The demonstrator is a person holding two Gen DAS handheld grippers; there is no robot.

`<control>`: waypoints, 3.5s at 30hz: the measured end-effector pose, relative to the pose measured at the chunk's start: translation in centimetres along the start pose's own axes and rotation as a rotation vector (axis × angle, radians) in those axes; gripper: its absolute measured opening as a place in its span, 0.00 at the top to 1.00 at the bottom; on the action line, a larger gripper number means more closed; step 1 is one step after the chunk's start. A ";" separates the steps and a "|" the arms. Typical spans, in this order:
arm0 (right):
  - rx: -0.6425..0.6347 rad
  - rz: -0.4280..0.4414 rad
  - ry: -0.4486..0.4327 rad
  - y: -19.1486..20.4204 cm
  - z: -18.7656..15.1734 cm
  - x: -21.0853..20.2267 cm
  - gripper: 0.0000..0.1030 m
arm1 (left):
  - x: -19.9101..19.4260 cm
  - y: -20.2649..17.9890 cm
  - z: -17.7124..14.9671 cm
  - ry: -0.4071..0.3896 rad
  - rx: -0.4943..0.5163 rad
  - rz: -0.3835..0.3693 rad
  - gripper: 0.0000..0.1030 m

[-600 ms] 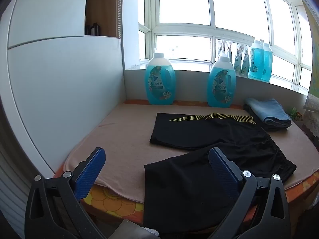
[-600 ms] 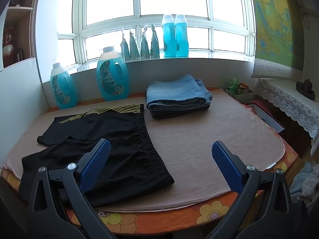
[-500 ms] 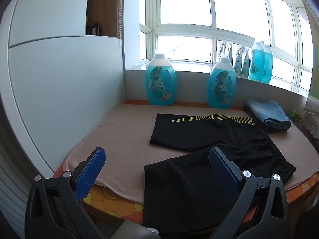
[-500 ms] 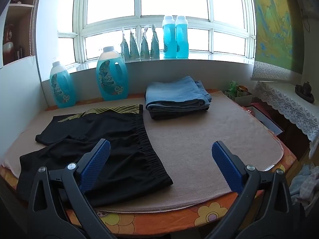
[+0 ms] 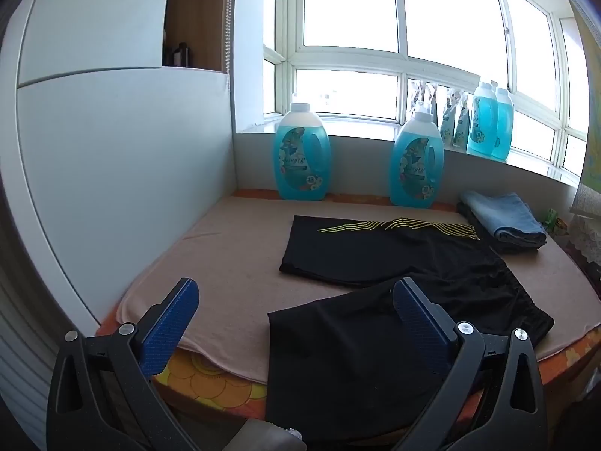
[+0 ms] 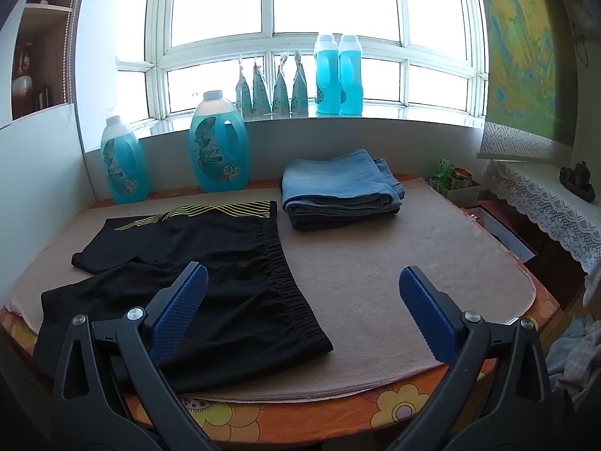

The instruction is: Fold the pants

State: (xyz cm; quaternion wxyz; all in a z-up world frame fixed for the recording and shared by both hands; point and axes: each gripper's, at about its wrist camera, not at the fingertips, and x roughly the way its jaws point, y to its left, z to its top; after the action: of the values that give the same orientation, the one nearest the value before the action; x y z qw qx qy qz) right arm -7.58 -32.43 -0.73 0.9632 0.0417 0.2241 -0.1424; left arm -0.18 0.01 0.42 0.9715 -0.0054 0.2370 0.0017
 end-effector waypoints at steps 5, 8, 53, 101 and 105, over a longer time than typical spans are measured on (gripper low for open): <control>-0.003 -0.001 -0.001 0.2 0.1 0.0 0.00 | -0.1 0.1 0.0 0.002 -0.007 -0.010 0.00; -0.003 -0.002 -0.003 0.3 0.0 0.0 0.00 | -0.1 0.1 -0.1 0.000 -0.007 -0.010 0.00; -0.013 0.011 0.009 1.8 -0.8 0.6 0.00 | 0.3 -0.8 -0.2 0.009 0.010 -0.015 0.00; -0.020 0.159 0.344 1.2 -6.5 6.8 0.29 | 4.6 3.8 -9.9 0.333 0.071 -0.077 0.24; -0.050 0.236 0.324 3.2 -4.7 7.2 0.33 | 5.8 4.6 -11.1 0.387 0.030 -0.091 0.33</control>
State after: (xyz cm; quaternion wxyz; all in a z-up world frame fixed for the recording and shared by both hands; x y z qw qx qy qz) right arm -2.48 -30.49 -8.07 0.9252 0.0663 0.3733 -0.0143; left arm -0.14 4.50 -12.16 0.9069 -0.0020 0.4188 -0.0468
